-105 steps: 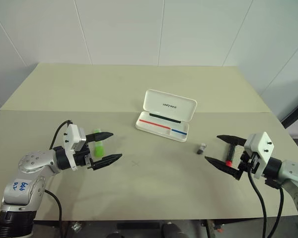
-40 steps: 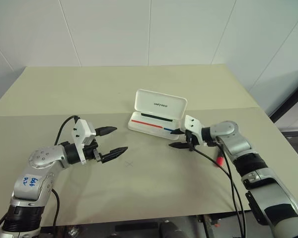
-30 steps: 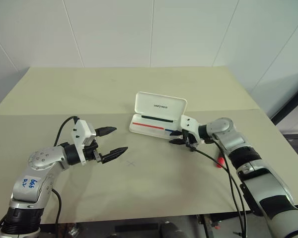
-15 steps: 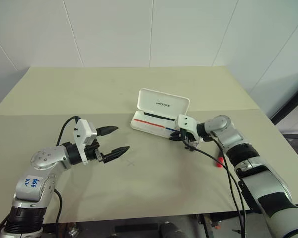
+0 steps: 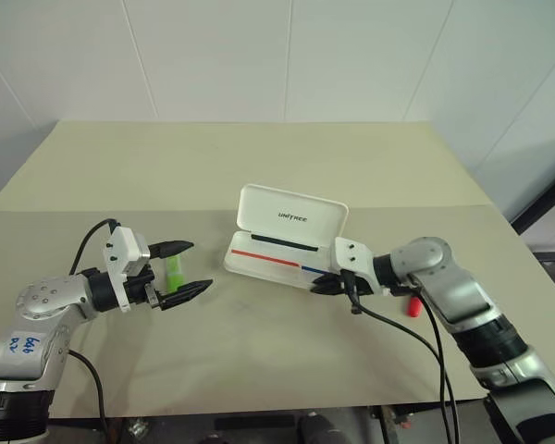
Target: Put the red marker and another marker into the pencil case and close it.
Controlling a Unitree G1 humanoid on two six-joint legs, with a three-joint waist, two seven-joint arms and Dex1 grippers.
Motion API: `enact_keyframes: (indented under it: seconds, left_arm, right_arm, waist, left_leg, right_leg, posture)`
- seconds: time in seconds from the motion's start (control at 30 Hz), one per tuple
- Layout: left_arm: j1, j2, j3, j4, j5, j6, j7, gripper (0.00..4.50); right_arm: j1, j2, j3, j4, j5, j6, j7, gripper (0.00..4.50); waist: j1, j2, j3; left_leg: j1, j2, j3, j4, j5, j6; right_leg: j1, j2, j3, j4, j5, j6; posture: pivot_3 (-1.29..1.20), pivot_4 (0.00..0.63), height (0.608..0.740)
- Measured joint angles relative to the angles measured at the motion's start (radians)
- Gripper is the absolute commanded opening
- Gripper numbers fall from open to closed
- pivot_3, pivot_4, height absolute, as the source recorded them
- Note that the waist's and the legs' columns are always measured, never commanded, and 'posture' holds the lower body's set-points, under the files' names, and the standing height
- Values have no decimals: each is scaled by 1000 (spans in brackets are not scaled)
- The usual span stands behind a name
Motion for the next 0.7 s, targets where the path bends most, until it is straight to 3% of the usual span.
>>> enact_keyframes:
  seconds: [0.4, 0.7]
  left_arm:
    - [42, 4, 11, -14, 0, -1, -3, 4500]
    - [36, 4, -4, -28, -1, 15, 3, 4500]
  right_arm:
    - [160, -97, -43, -246, 85, 147, -64, 31]
    - [242, -138, -41, -324, 129, 97, -61, 31]
  waist:
    - [3, 0, 0]
    - [3, 0, 0]
  left_leg:
    - [0, 0, -2, -5, 0, 0]
    - [0, 0, -2, -4, 0, 0]
  right_leg:
    - [-1, 0, -3, -2, -2, -3]
    - [0, 0, -4, -2, -2, -3]
  posture:
    - [0, 150, 740]
    - [0, 150, 740]
